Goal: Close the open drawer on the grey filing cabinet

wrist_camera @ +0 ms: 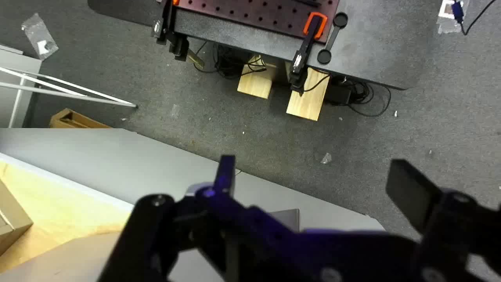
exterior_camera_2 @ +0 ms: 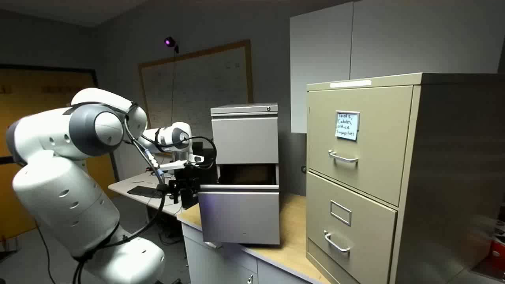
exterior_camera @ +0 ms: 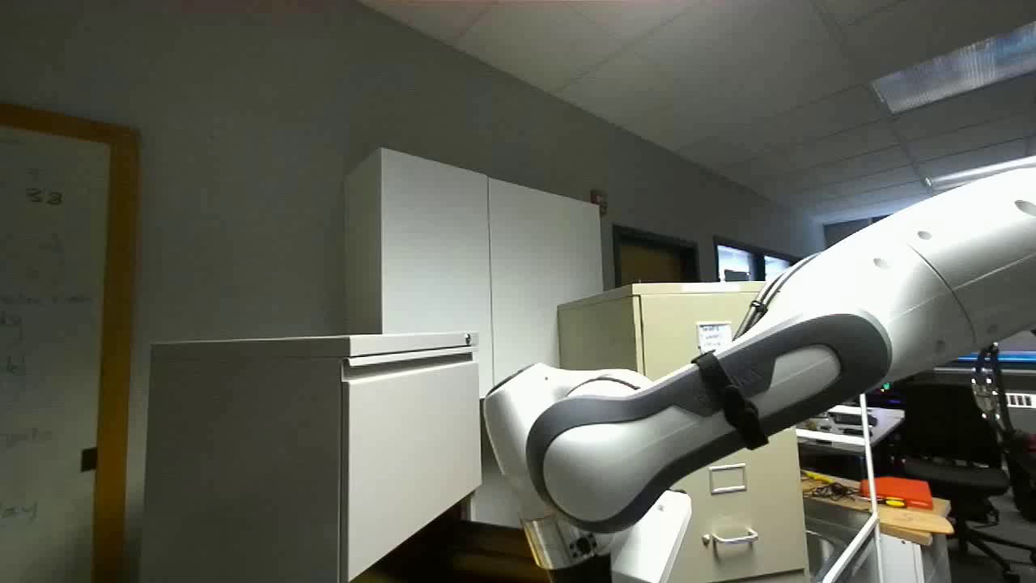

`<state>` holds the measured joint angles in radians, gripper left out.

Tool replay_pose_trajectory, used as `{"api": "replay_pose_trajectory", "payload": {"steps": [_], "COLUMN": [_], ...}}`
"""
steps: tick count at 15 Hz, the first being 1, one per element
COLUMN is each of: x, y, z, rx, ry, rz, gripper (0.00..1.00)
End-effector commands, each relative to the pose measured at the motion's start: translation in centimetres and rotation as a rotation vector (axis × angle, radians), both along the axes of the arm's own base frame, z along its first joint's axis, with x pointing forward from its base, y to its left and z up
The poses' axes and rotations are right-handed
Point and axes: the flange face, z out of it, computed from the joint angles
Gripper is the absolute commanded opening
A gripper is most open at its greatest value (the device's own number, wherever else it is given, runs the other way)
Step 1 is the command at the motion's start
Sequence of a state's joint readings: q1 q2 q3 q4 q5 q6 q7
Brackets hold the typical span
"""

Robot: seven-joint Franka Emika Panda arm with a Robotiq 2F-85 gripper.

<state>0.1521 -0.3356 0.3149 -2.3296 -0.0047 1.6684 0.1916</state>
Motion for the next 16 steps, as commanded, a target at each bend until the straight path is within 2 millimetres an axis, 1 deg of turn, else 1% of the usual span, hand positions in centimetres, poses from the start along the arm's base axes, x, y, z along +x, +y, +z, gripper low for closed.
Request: {"api": "replay_pose_trajectory", "payload": {"steps": [1,8,10,12,13,14,16], "x": [0.0,0.0,0.2,0.6,0.7,1.0,1.2], "y": [0.0,0.0,-0.4,-1.4,-1.9,-2.5,-4.2], "z": [0.1,0.1,0.2,0.4,0.4,0.4,0.4], "rx": [0.0,0.0,-0.005,0.007,0.015,0.018,0.032], "ry": [0.0,-0.001,-0.028,-0.057,-0.068,-0.079,-0.106], "rz": [0.0,0.0,-0.009,-0.035,-0.049,-0.062,-0.098], "gripper": [1.0,1.0,1.0,1.0,0.75,0.73,0.6]}}
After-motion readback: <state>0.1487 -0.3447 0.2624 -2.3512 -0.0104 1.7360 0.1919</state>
